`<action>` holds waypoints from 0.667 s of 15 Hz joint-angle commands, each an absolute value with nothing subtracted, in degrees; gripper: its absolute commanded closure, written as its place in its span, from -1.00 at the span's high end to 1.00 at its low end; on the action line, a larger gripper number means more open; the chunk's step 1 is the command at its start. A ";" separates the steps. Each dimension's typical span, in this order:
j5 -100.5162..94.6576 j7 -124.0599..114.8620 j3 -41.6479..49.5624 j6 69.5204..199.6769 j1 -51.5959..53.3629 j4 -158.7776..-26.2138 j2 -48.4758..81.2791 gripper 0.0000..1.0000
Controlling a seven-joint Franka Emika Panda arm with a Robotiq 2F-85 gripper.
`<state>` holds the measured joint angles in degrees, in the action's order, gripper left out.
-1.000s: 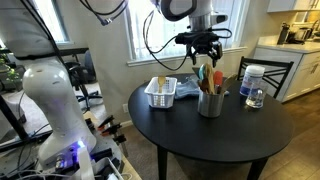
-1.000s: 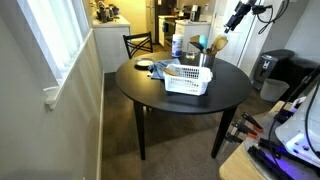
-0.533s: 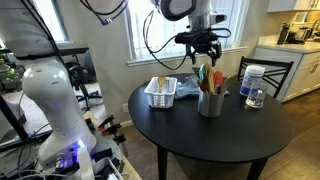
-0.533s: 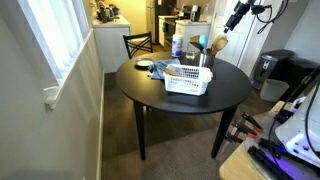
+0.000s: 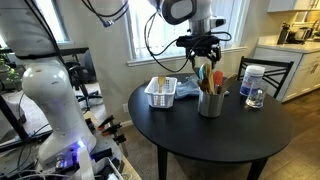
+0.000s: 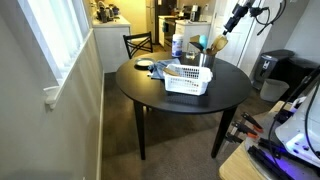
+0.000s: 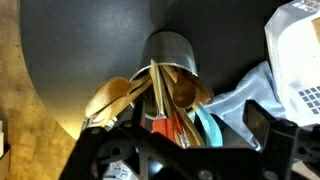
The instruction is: Remove the wooden spatula from the cutlery holder and put it in the white basket
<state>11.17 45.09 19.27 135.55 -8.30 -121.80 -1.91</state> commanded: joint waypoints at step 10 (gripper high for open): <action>11.98 56.61 13.57 145.94 -13.39 -118.77 7.62 0.50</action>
